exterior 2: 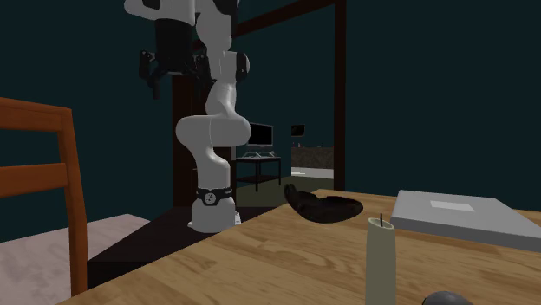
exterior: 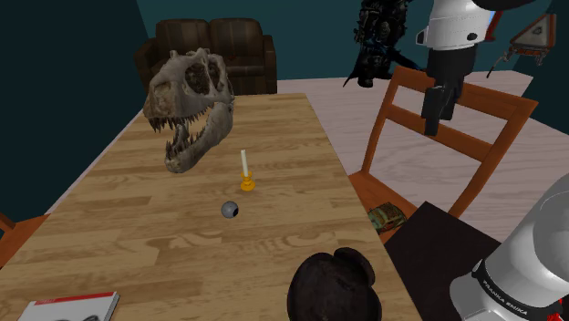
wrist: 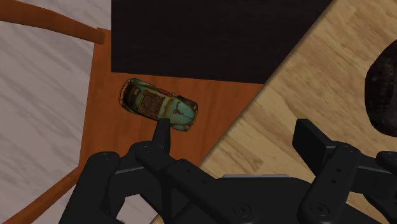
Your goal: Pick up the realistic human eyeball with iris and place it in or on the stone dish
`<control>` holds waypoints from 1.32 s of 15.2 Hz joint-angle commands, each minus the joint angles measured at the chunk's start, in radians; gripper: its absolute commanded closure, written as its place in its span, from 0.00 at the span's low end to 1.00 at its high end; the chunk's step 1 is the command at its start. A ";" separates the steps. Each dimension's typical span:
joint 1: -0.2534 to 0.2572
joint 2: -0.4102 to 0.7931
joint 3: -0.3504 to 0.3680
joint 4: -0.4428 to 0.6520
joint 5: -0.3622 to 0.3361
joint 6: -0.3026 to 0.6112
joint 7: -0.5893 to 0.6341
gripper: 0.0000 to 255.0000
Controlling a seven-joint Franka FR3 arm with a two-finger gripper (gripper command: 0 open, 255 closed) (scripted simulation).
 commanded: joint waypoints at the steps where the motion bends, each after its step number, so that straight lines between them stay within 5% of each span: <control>1: 0.000 0.000 0.000 0.000 0.000 0.000 0.000 0.00; 11: 0.068 0.227 0.133 -0.005 0.112 0.277 0.149 0.00; 20: 0.108 0.505 0.245 0.102 0.138 0.495 0.278 0.00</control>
